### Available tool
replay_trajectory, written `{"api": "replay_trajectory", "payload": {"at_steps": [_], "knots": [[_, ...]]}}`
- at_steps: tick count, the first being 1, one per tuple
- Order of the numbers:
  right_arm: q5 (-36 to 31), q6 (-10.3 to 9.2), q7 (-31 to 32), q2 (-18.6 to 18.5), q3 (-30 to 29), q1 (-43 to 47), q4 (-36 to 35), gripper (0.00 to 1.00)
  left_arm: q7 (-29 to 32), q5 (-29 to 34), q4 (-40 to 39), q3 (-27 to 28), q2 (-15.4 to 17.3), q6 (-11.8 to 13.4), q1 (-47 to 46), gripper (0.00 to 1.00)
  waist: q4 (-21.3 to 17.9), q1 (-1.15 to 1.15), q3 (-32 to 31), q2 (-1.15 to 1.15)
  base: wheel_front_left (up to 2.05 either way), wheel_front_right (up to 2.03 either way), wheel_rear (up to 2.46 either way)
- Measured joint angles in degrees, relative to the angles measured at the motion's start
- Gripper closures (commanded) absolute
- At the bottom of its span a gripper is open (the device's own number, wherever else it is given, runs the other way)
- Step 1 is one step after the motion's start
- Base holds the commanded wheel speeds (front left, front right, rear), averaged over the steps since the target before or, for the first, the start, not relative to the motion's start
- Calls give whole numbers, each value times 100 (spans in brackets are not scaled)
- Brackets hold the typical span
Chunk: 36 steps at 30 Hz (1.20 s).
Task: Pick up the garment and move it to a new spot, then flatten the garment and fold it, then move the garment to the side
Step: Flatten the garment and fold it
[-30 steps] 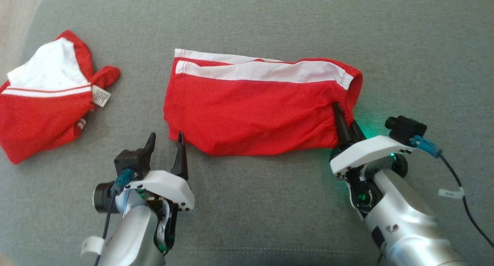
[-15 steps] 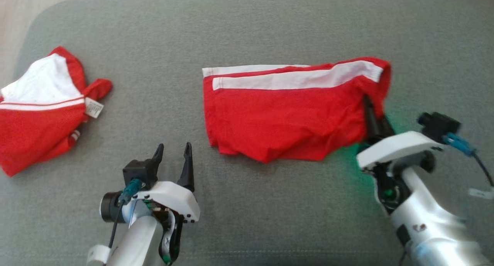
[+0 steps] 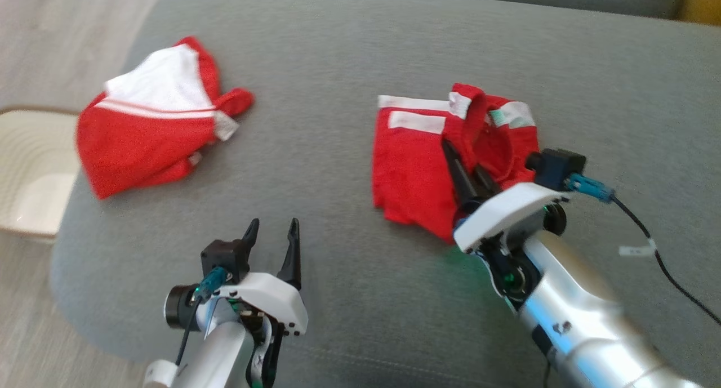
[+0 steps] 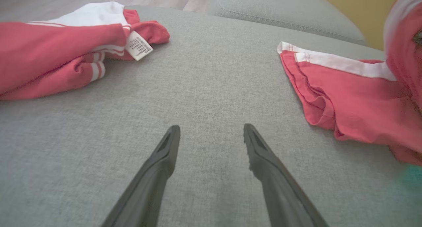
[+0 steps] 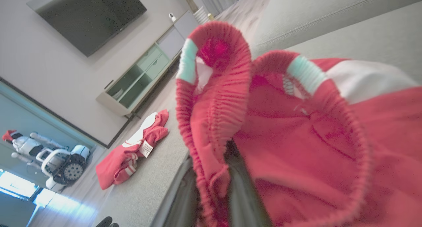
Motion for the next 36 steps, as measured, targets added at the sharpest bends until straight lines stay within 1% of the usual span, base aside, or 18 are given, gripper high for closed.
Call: {"api": "replay_trajectory", "payload": {"at_steps": [4, 7, 10, 13, 14, 16, 19, 22, 25, 28, 31, 36], "knots": [[-26, 0, -149, 112, 140, -282, 225, 0, 0, -2, -5, -23, 2, 10, 18, 0, 303, 0, -2, 0, 0, 0, 0], [-37, 0, -249, 158, 157, -425, 366, 0, 0, -2, -13, -22, 2, 49, 69, 0, 391, 0, -16, 0, 0, 0, 0], [-103, 0, -369, 163, 127, -548, 506, 0, 0, -1, -36, -13, 4, 56, 191, 0, 399, 0, -62, 0, 0, 0, 0], [-281, 0, -436, 168, -51, -559, 624, 0, 0, 9, -131, 20, 5, 98, 236, 0, 288, 0, -87, 0, 0, 0, 0], [-403, 0, -456, 172, -241, -552, 650, 0, 0, 30, -194, 41, 7, 100, 235, 0, 236, 0, -96, 0, 0, 0, 0], [-695, 0, -458, 159, -867, -515, 468, 0, 0, 59, -279, 107, 4, 103, 233, 0, 118, 0, -106, 0, 0, 0, 0], [-1490, 0, -474, 124, -1762, -307, 167, 0, 0, 192, -398, 216, 11, 148, 232, 0, -80, 0, -111, 0, 0, 0, 0], [-2254, 0, -474, 125, -2529, 200, -66, 0, 0, 286, -466, 296, 7, 155, 233, 0, -287, 0, -122, 0, 0, 0, 0], [-2884, 0, -474, 132, -3096, 738, -261, 0, 0, 352, -538, 433, 12, 154, 234, 0, -492, 0, -148, 0, 0, 0, 0], [-3376, 0, -474, 157, -3396, 1074, -449, 0, 0, 456, -580, 570, 7, 152, 237, 0, -676, 0, -183, 0, 0, 0, 0], [-3767, 0, -472, 185, -3499, 1237, -612, 0, 0, 568, -599, 671, 8, 151, 254, 0, -822, 0, -224, 0, 0, 0, 0], [-3934, 0, -474, 205, -3367, 1590, -834, 0, 0, 684, -615, 787, 9, 148, 487, 0, -975, 0, -353, 0, 0, 0, 0]]}}
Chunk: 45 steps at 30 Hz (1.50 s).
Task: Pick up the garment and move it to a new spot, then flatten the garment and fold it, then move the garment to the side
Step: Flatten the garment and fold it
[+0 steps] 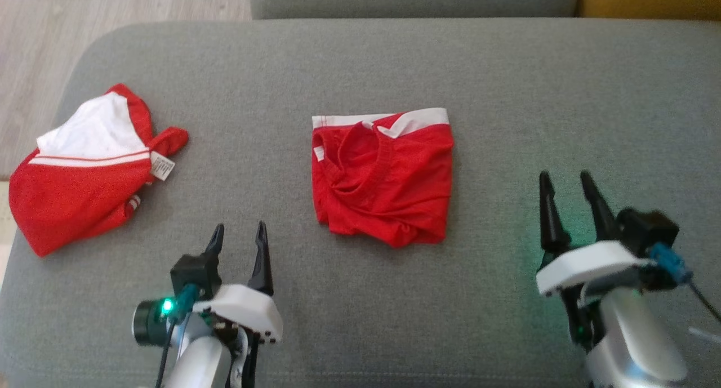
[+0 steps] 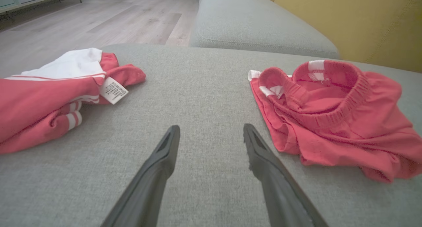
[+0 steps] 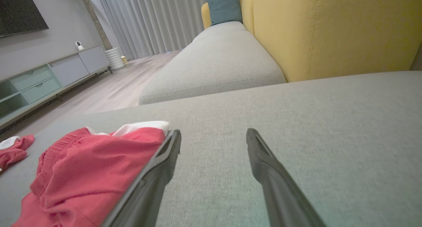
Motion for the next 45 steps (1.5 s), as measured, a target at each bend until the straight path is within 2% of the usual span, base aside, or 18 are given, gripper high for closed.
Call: {"api": "replay_trajectory", "payload": {"at_steps": [12, 18, 22, 33, 37, 45], "knots": [[219, 0, 1, 59, 321, 573, 20, 0, 0, 290, -110, 255, 10, -3, 698, 0, -236, 0, -428, 0, 0, 0, 0], [227, 0, 1, 60, 393, 573, 27, 0, 0, 289, -164, 297, 15, -5, 763, 0, -219, 0, -377, 0, 0, 0, 0], [307, 0, 1, 62, 792, 498, 31, 0, 0, 280, -181, 255, 16, -20, 753, 0, -151, 0, -255, 0, 0, 0, 0], [560, 0, 0, 53, 1722, -654, 428, 0, 0, 222, -185, -68, 16, -105, 418, 0, 277, 0, 55, 0, 0, 0, 0], [946, 0, 27, 43, 2169, -1112, 803, 0, 0, 157, -185, -179, 23, -108, 388, 0, 501, 0, 172, 0, 0, 0, 0], [1591, 0, 417, 11, 2647, -1935, 1505, 0, 0, -1, -180, -430, 25, -99, 379, 0, 841, 0, 320, 0, 0, 0, 0]]}}
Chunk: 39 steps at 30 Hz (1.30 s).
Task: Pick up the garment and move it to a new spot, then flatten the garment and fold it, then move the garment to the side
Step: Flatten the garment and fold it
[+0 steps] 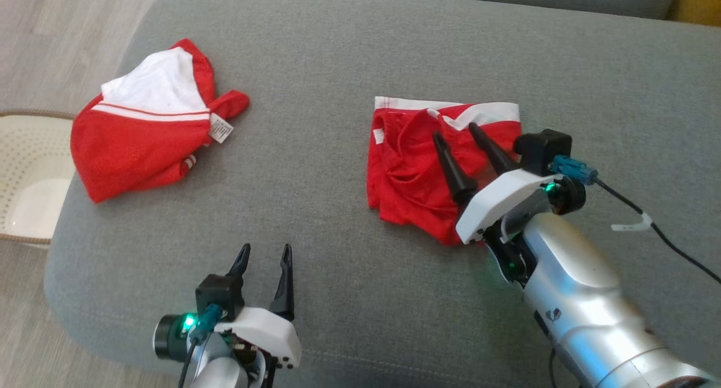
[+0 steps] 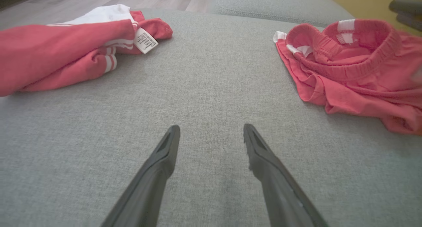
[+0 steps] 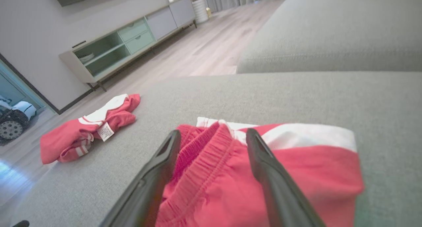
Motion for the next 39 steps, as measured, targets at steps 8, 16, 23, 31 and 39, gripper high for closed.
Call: {"api": "replay_trajectory", "payload": {"at_steps": [8, 16, 23, 31, 39], "knots": [[469, 0, 297, -13, 353, -171, 603, 0, 0, -124, -3, -86, 3, 2, -93, 0, 111, 0, 72, 0, 0, 0, 0], [767, 0, 307, -24, 621, -210, 836, 100, 0, -132, -7, -182, 2, 0, -112, 0, 201, 0, 126, 0, 0, 0, 0], [1017, 0, -29, -43, 827, -249, 787, 100, 0, -165, -45, -260, 3, -10, -191, 0, 369, 0, 126, 0, 0, 0, 0], [1338, 0, -159, -51, 1173, -343, 797, 9, 0, -213, -44, -494, 4, -51, -185, 0, 710, 0, 71, 0, 0, 0, 0], [1283, 0, -360, -51, 1319, -471, 1073, 0, 0, -213, -44, -488, 4, -42, -179, 0, 783, 0, 38, 0, 0, 0, 0]]}}
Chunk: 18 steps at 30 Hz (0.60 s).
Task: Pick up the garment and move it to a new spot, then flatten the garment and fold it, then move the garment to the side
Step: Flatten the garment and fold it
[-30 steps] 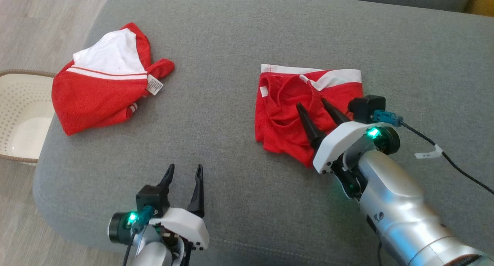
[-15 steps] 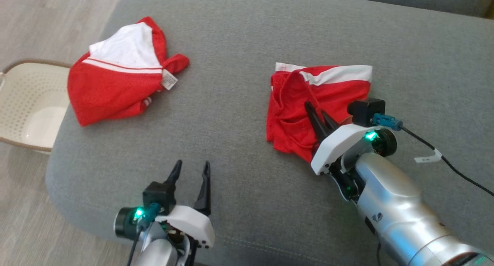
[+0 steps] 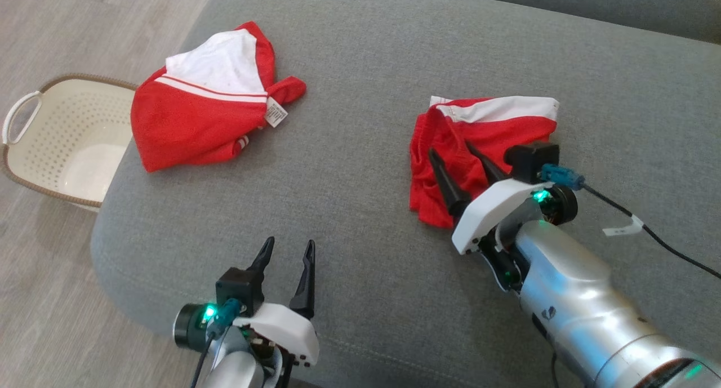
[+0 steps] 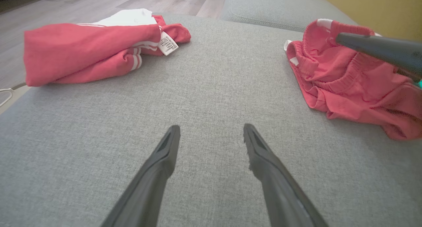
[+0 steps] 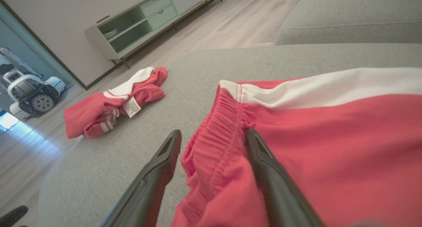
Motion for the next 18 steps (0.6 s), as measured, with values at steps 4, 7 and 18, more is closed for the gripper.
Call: {"api": "replay_trajectory", "payload": {"at_steps": [4, 7, 18], "knots": [[29, 0, -1, -1, 86, 19, 46, 0, 0, 0, 0, 12, 0, 29, -1, 0, -43, 0, 4, 0, 0, 0, 0], [91, 0, -20, -4, 250, 25, 53, 0, 0, 1, -7, -19, 0, 24, -2, 0, -59, 0, 31, 0, 0, 0, 0], [96, 0, -40, -1, 3, 30, 175, 0, 0, 16, -42, 46, 1, 26, -2, 0, -247, 0, -25, 0, 0, 0, 0]]}}
